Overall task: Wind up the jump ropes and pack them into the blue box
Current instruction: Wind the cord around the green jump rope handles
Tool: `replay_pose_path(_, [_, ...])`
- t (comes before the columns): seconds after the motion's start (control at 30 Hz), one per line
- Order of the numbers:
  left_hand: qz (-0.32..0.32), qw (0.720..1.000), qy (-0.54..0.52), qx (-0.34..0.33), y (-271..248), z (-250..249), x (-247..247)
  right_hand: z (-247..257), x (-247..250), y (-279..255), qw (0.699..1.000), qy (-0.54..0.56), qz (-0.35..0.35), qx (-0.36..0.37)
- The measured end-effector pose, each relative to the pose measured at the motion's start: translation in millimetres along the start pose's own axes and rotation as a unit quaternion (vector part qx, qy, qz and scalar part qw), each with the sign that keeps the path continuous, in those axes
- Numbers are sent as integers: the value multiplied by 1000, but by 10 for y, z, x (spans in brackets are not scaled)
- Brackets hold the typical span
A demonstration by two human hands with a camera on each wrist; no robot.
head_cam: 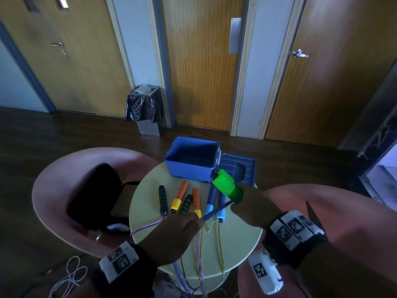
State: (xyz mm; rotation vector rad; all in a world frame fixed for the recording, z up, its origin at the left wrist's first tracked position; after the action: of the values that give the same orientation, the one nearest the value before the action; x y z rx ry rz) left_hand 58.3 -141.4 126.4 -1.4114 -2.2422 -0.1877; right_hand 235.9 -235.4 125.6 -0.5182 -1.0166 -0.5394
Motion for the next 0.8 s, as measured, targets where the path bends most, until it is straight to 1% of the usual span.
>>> replay_pose_path(0.03, [5,998,51,-21,-28,-66,-11,-96,-19,68,998,-58,7,-12])
replay_pose_path(0.07, [33,993,101,-46,-49,-141,-31,-230,-70,114,992,-112,34,-38])
replay_pose_path(0.1, [47,987,141,-67,-79,-188,-46,-376,-131,159,984,-157,57,-63])
replay_pose_path(0.13, [59,982,165,-75,-105,-216,-73,-504,-172,188,976,-191,67,-83])
replay_pose_path(0.2, [67,969,218,-91,-132,-269,-105,-659,-216,213,960,-250,63,-113])
replay_pose_path(0.23, [62,963,240,-109,-148,-309,-118,-685,-254,223,951,-278,60,-117])
replay_pose_path(0.3, [47,959,251,-125,-115,-379,-72,-655,-377,242,934,-336,63,-98])
replay_pose_path(0.43, [39,935,319,-150,10,-559,89,-331,-625,173,896,-438,77,-5])
replay_pose_path(0.47, [35,934,325,-143,72,-590,163,-224,-695,117,887,-454,82,29])
replay_pose_path(0.53, [12,934,320,-156,215,-638,337,29,-817,-52,874,-465,88,109])
replay_pose_path(0.6, [22,941,306,-145,380,-594,500,315,-886,-293,869,-449,83,191])
replay_pose_path(0.63, [39,947,292,-130,470,-516,552,454,-888,-422,865,-442,78,225])
replay_pose_path(0.7, [71,951,281,-103,607,-339,595,699,-824,-640,858,-434,72,267])
replay_pose_path(0.8, [93,964,236,-80,726,-54,547,909,-617,-837,865,-413,55,281])
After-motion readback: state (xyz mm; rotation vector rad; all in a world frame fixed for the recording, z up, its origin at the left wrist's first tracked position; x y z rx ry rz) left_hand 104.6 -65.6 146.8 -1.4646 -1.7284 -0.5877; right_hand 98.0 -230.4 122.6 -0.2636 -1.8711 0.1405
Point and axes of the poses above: each hand's wrist, its own y-axis towards the middle knuckle, its own x-axis out of the back of the hand, z = x × y, the point moved 9 cm from there along y, towards the middle knuckle, and after that the axes turned 15 degrees about -y, right-handed, at the moved point
